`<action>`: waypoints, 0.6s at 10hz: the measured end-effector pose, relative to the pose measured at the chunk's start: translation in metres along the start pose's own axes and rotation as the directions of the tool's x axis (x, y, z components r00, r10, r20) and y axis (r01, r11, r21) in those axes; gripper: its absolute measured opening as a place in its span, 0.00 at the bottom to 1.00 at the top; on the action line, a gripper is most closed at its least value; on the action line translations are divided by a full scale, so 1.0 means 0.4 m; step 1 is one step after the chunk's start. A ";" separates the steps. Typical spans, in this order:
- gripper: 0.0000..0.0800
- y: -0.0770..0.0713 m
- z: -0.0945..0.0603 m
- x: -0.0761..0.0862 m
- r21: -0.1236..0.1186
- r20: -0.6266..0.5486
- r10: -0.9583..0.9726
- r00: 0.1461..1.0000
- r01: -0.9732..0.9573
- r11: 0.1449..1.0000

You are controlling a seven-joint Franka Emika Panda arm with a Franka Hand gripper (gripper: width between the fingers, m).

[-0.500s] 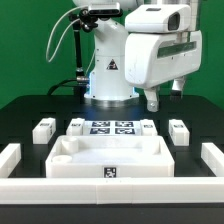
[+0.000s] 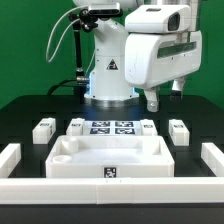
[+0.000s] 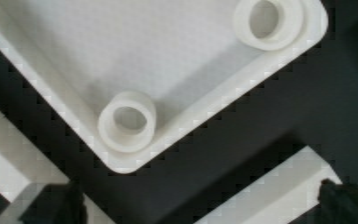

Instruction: Assemble desk

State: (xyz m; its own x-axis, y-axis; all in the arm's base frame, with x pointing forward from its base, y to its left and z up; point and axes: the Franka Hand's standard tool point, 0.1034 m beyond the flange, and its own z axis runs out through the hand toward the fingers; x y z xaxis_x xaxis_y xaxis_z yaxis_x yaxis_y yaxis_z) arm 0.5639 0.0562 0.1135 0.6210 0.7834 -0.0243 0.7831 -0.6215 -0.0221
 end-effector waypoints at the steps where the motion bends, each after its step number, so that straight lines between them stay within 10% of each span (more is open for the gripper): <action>1: 0.81 0.000 0.000 0.000 0.000 0.000 -0.006 1.000 0.006 1.000; 6: 0.81 0.041 0.071 -0.179 0.002 -0.003 -0.450 0.893 0.450 0.893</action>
Offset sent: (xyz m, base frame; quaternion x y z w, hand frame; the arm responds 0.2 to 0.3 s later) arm -0.0337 -0.0437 -0.0169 0.0131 0.0454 -0.2378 0.9702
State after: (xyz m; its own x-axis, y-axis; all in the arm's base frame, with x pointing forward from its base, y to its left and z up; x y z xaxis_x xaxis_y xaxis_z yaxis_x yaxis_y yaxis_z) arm 0.5314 -0.0104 0.0866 0.2018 0.9794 -0.0092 0.9788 -0.2020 -0.0325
